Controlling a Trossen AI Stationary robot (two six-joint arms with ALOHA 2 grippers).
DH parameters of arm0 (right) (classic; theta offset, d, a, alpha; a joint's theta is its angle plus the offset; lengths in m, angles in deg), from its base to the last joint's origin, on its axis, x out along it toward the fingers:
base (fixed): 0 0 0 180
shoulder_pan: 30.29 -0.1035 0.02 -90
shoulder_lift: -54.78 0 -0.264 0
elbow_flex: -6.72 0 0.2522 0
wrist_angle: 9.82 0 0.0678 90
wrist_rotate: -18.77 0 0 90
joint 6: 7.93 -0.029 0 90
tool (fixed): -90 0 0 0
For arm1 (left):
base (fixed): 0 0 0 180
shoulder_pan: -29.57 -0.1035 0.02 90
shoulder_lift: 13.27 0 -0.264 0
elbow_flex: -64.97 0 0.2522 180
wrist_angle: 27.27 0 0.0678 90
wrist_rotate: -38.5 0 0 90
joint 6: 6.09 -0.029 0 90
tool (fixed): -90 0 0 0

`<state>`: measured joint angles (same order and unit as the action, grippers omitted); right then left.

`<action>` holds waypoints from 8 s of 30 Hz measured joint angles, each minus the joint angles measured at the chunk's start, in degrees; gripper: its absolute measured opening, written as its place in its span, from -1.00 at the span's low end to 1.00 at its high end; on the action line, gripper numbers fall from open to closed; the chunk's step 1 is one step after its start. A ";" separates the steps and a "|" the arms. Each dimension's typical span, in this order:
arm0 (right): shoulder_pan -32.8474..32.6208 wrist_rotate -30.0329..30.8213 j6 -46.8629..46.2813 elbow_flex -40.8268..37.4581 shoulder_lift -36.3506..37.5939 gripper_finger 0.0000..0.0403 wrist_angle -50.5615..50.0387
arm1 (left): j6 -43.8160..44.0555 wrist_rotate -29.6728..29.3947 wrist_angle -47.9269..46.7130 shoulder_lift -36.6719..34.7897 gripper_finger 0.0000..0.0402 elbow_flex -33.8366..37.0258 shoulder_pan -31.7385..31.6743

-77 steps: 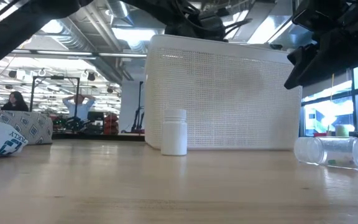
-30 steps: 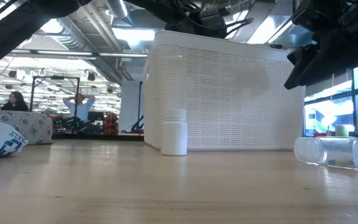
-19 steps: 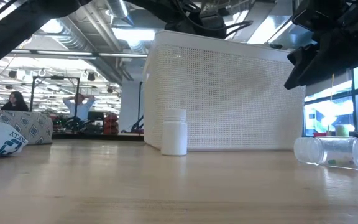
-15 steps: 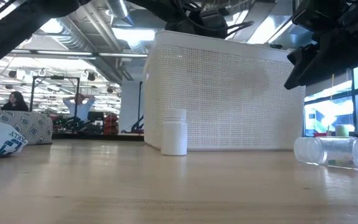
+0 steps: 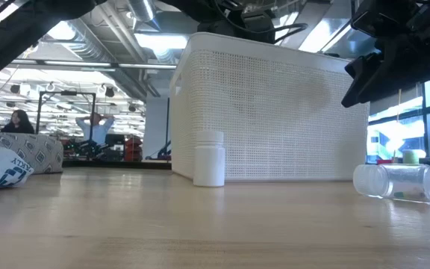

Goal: Pick & place medical supplies in basket/bin
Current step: Put the white bandage into the white bin, then adjust the white bin on the table, then put the transparent pill bottle into the white bin

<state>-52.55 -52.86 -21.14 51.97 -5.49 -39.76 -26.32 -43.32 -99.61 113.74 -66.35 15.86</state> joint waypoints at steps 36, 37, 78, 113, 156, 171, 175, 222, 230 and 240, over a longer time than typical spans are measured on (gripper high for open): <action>-1.40 -1.49 -6.09 0.00 -0.66 -0.15 2.88 | 28.75 -21.61 17.10 -34.85 0.26 26.01 8.84; -1.07 -0.84 -2.94 0.00 -1.15 -0.15 5.25 | 29.75 -23.36 19.14 -36.70 0.26 28.21 10.06; 14.98 7.85 19.47 17.50 -39.36 -0.15 44.29 | 31.42 -32.56 36.07 -47.73 0.27 48.56 22.36; 2.13 -17.00 -45.13 18.12 -18.27 -0.15 -18.76 | 20.49 -39.78 73.74 -69.58 0.27 82.80 29.37; 0.54 -17.64 -39.06 18.36 -36.42 -0.15 -10.98 | 20.46 -40.30 73.45 -69.58 0.26 83.45 29.35; 0.17 -11.36 -25.56 17.87 -36.61 -0.15 -2.93 | 19.43 -40.19 73.20 -69.58 0.27 83.45 29.35; 0.06 -7.79 -20.74 17.90 -36.50 -0.15 1.85 | 19.43 -40.17 72.92 -69.58 0.26 83.45 29.35; 13.15 -38.62 -16.75 18.08 -21.38 -0.15 20.31 | -12.07 -11.34 64.73 -33.30 0.25 54.75 27.21; 13.48 -38.62 -16.06 18.08 -21.38 -0.15 23.85 | -13.05 -9.54 67.40 -33.30 0.25 54.69 27.11; 13.48 -38.62 -16.15 18.08 -21.38 -0.15 24.09 | -14.65 -9.66 67.86 -33.30 0.04 54.69 27.10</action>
<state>-39.06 -91.48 -37.29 70.05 -26.87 -15.68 -40.97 -52.98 -31.76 80.44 -11.66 42.96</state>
